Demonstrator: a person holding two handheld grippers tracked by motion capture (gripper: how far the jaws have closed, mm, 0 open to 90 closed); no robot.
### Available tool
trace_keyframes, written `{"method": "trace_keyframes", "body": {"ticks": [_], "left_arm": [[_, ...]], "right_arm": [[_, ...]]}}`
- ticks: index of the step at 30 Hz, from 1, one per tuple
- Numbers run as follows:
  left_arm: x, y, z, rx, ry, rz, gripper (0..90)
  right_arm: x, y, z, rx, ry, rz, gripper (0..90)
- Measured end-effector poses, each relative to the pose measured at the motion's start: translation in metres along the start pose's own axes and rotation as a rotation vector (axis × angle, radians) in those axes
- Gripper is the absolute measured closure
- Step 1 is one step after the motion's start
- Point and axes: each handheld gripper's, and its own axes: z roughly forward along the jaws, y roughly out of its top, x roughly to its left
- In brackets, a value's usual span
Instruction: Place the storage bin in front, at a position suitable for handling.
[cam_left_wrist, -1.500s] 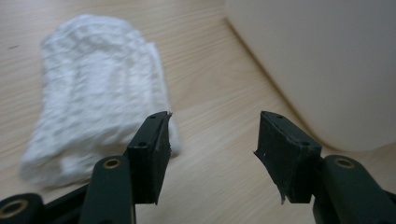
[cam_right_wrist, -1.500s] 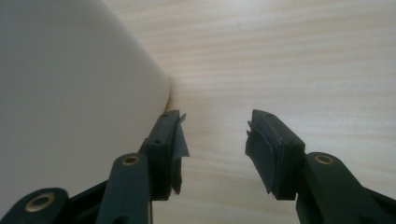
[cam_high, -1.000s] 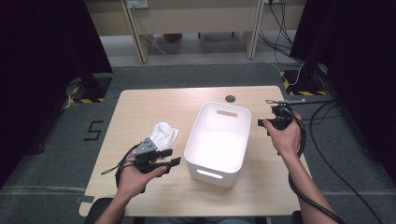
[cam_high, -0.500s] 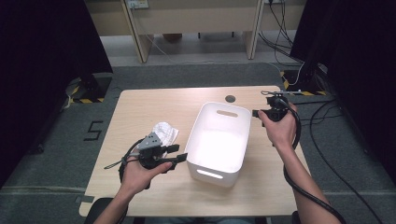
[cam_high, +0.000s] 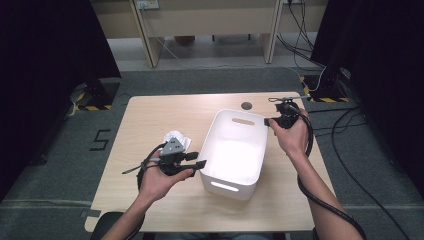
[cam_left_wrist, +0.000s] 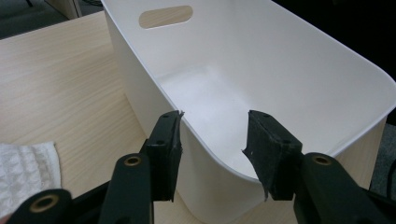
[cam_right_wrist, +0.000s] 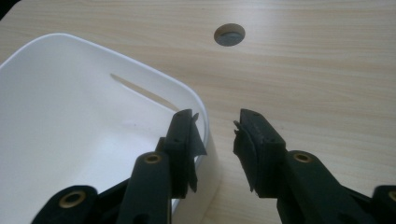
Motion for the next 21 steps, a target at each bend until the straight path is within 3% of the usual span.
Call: {"method": "trace_keyframes", "body": {"ticks": [5,12,17,21], "left_arm": [[-0.001,0.003,0.005,0.048,0.043,0.039,61.7],[0.001,0.007,0.007,0.066,0.052,0.044,64.8],[0.01,0.01,0.008,0.08,0.073,0.06,69.6],[0.027,0.017,0.011,0.099,0.11,0.085,74.3]], "right_arm": [[0.001,0.002,0.004,0.016,-0.009,-0.014,70.8],[0.005,0.003,0.007,0.034,-0.013,-0.04,76.3],[0.006,0.003,0.007,0.045,-0.003,-0.041,80.7],[0.005,0.001,0.004,0.061,-0.008,-0.041,81.8]]}}
